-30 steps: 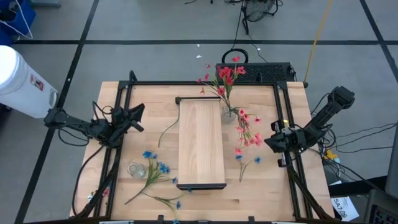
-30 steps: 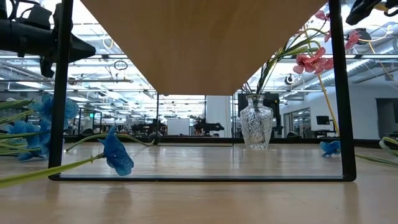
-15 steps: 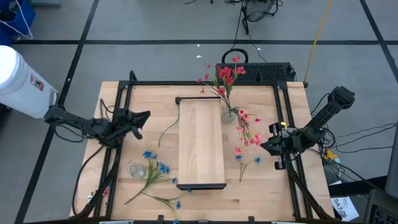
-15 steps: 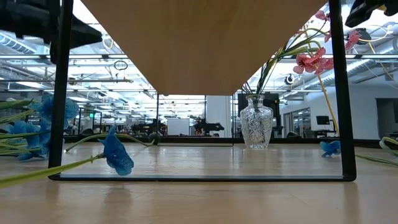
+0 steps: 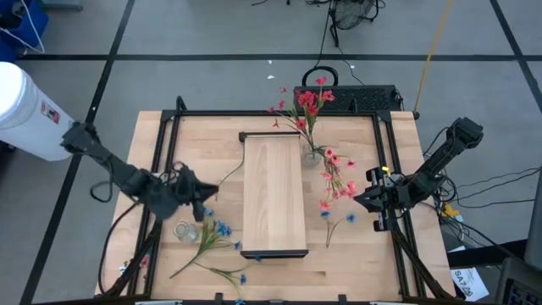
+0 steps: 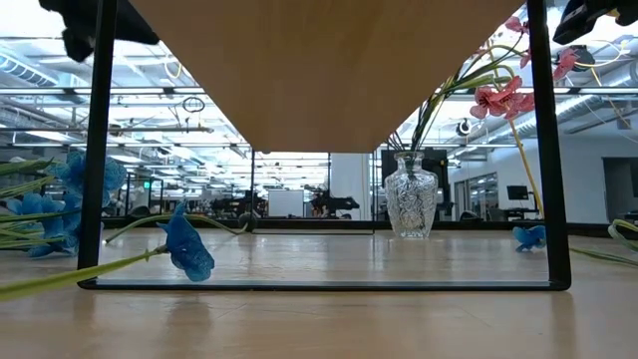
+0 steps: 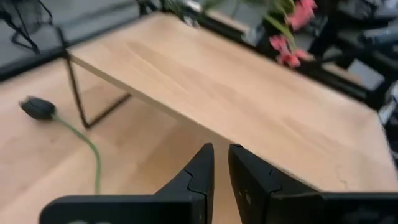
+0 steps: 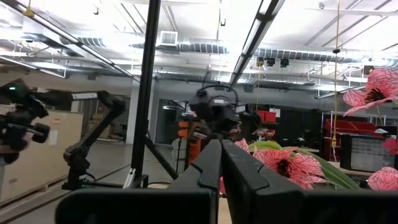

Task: Pick and place flowers into a vace then onto a shelf
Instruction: Put the left blue flowers into the left transparent vase

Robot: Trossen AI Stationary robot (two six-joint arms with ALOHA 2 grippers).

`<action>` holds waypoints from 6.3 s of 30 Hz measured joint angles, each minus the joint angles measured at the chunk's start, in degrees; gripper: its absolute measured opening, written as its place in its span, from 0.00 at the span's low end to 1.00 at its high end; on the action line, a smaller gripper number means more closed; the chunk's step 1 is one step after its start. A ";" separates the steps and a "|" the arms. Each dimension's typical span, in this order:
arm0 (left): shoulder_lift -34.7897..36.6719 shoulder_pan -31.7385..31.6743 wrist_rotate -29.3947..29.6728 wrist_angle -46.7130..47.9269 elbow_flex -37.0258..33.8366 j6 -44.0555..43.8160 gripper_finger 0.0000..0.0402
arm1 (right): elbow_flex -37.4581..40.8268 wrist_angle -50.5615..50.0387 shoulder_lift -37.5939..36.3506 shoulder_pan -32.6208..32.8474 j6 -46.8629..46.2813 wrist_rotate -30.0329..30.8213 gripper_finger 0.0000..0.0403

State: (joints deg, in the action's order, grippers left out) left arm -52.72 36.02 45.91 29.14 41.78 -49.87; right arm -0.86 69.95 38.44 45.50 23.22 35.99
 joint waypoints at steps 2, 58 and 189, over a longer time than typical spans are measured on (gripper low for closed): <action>-3.68 2.73 0.01 3.17 2.38 -3.45 0.13 | 0.00 0.00 0.00 0.00 0.00 0.00 0.02; -40.11 26.20 -32.74 19.73 19.60 -57.77 0.13 | 0.00 -0.09 -0.02 -0.02 0.00 -0.02 0.02; -43.17 22.98 -27.89 6.06 3.30 -46.49 0.33 | 0.01 -0.42 -0.02 0.00 0.00 -0.02 0.02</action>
State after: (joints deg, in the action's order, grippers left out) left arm -95.90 59.00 18.02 35.20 45.08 -96.36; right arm -0.85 69.54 38.42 45.50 23.22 35.97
